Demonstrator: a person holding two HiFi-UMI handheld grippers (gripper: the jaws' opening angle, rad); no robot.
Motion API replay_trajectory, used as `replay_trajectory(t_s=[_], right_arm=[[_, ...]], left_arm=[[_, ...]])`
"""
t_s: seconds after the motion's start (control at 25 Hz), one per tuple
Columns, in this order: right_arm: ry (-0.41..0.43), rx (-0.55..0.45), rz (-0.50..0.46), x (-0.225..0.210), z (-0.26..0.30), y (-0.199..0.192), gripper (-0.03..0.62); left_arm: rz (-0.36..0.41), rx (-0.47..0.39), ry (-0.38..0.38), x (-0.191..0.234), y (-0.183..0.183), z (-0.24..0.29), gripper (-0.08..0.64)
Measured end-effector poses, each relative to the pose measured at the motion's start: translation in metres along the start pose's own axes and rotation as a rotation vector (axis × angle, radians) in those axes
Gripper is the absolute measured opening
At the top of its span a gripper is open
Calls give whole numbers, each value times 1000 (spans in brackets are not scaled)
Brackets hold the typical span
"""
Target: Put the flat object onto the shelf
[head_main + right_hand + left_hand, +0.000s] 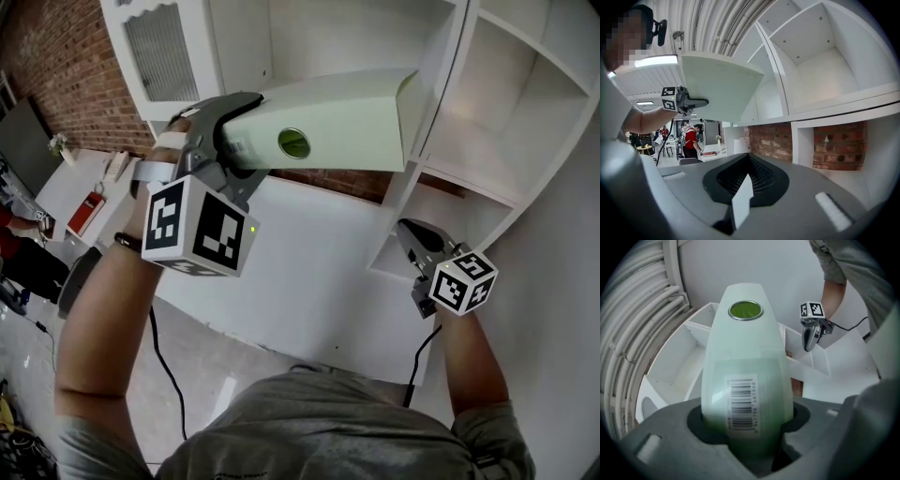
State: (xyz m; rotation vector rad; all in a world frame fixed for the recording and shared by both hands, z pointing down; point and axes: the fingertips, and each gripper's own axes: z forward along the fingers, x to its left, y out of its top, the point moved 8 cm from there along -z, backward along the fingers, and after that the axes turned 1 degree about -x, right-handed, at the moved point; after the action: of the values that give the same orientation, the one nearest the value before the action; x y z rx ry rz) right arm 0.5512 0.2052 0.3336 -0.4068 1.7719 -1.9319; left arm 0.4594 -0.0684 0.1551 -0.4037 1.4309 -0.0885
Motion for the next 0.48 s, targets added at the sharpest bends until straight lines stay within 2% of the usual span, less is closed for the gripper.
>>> replay_trajectory(t_s=[0.12,0.48], right_arm=[[-3,1,4,2,1,-1,9],[-15,11,13,1,1,-9,11]], left_arm=[[90,38,-28,-7,-2,16,276],[298,113,-88,-36,-17,67,276]])
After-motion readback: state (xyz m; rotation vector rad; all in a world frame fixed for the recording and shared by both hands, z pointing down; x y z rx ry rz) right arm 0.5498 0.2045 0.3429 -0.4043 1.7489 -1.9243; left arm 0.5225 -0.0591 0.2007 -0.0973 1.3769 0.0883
